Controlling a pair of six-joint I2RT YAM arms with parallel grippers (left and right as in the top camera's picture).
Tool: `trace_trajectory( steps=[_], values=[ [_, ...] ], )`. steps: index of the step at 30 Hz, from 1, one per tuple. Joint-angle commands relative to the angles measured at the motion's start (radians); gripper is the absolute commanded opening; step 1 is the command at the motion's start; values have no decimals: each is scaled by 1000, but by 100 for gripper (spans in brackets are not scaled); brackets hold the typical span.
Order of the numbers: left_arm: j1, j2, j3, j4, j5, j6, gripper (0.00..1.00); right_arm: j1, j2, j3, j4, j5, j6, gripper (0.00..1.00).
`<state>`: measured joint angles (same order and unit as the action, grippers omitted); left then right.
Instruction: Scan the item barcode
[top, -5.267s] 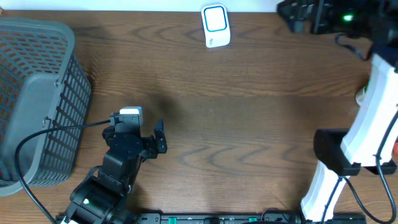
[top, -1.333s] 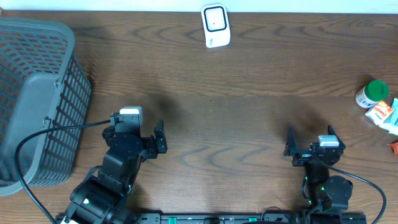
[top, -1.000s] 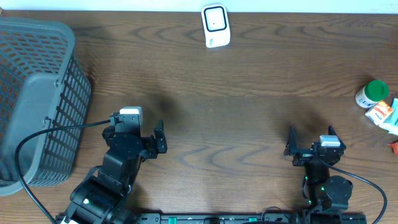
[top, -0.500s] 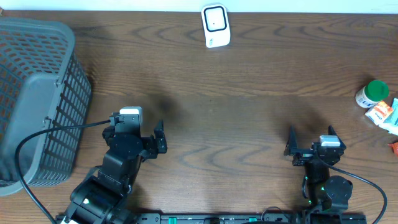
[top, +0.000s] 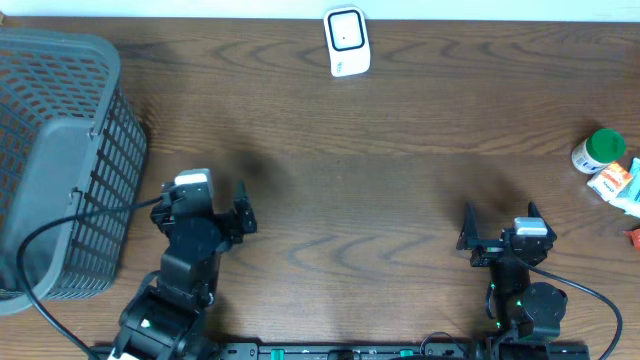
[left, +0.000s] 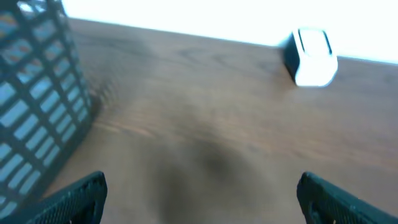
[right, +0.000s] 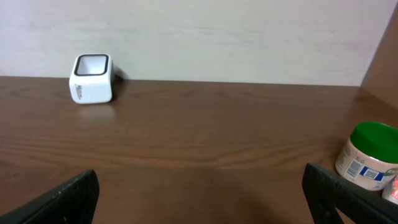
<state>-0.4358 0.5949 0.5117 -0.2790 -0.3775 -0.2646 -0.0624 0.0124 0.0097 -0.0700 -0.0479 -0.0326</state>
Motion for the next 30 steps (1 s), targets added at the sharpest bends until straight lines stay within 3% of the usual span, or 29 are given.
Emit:
trace_trajectory(
  steps=[1, 13, 18, 30],
  values=[
    [46, -69, -91, 109, -35, 9, 98, -9, -7, -4, -2, 13, 17, 99],
    [199, -394, -463, 447, 27, 9, 98, -9, -7, -4, -2, 13, 17, 99],
    [262, -473, -508, 448, 55, 9, 98, -9, -7, -4, -2, 13, 17, 99],
    [285, -529, -508, 233, 55, 28, 98, -9, -7, -4, -2, 13, 17, 99]
  ],
)
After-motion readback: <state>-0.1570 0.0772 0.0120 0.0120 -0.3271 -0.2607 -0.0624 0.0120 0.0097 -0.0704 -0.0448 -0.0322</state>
